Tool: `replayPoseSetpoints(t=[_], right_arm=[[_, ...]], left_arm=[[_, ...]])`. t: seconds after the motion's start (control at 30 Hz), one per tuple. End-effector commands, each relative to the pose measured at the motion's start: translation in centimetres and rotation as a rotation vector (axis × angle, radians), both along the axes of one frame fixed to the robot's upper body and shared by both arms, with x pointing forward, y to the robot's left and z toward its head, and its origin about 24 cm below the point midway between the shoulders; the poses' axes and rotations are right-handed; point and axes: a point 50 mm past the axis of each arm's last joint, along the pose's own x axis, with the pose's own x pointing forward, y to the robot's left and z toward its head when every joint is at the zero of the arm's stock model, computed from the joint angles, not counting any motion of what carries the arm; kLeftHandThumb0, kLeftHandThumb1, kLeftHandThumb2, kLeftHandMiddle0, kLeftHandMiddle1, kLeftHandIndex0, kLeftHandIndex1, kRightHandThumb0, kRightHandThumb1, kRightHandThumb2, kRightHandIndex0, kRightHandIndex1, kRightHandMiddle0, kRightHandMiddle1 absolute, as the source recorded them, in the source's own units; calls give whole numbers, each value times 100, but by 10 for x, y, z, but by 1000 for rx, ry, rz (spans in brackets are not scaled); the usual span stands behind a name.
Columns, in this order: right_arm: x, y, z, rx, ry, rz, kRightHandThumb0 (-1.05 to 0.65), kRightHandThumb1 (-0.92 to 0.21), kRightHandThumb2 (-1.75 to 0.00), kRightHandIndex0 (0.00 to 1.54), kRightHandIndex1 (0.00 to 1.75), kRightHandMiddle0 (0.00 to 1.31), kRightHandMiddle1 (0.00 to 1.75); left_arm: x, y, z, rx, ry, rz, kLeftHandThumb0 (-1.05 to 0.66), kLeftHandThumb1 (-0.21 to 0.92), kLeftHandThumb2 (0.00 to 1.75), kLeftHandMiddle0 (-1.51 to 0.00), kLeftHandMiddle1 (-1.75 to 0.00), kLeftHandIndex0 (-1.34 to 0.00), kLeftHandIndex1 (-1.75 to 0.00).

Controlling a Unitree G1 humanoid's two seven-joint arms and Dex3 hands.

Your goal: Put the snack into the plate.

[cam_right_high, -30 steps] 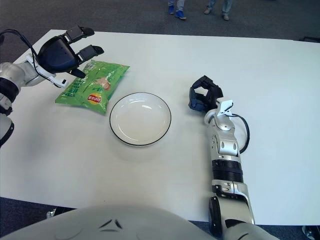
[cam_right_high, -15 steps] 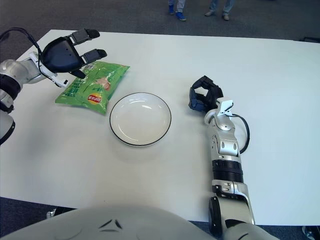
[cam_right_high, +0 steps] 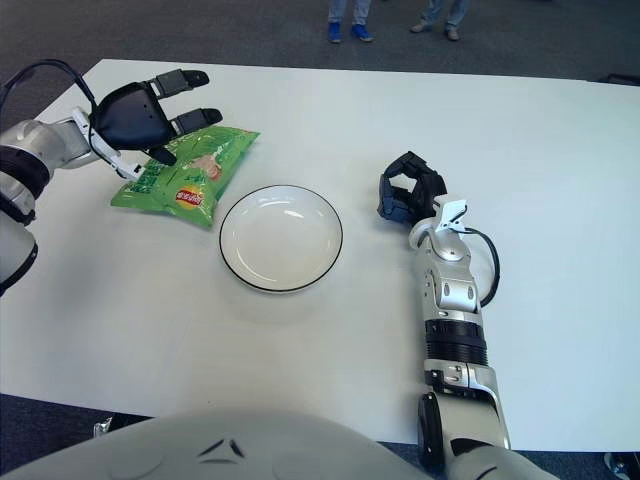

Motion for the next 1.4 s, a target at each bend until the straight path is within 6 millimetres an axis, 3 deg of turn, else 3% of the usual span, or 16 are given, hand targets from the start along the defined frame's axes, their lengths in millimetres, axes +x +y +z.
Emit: replayPoseSetpoints(t=[0.0, 0.37, 0.67, 0.93, 1.17, 1.37], right_arm=[[-10, -4, -28, 22, 142, -14, -46, -40, -122, 129, 175, 55, 175], [-10, -4, -28, 41, 143, -13, -46, -40, -122, 129, 175, 55, 175], [-9, -4, -28, 54, 143, -3, -46, -40, -122, 130, 175, 55, 175], [-8, -5, -28, 64, 143, 2, -46, -39, -123, 130, 175, 56, 175], [-8, -7, -28, 73, 146, -3, -46, -39, -123, 131, 175, 56, 175], [-8, -7, -28, 82, 147, 0, -46, -39, -124, 131, 175, 56, 175]], left_arm=[[1, -3, 7, 37, -27, -39, -36, 72, 98, 0, -41, 0, -65], [1, -8, 4, 113, 18, -72, -32, 66, 104, -1, -36, 0, -61], [3, -11, 0, 217, 54, -58, -17, 57, 119, 0, -31, 0, -52], [5, -13, -1, 272, 61, -38, -17, 48, 118, -2, -29, 0, -46], [7, -14, -1, 281, 89, 19, -37, 41, 107, -16, -38, 0, -71], [8, -17, 1, 228, 238, 119, -44, 34, 106, -25, -60, 0, -91]])
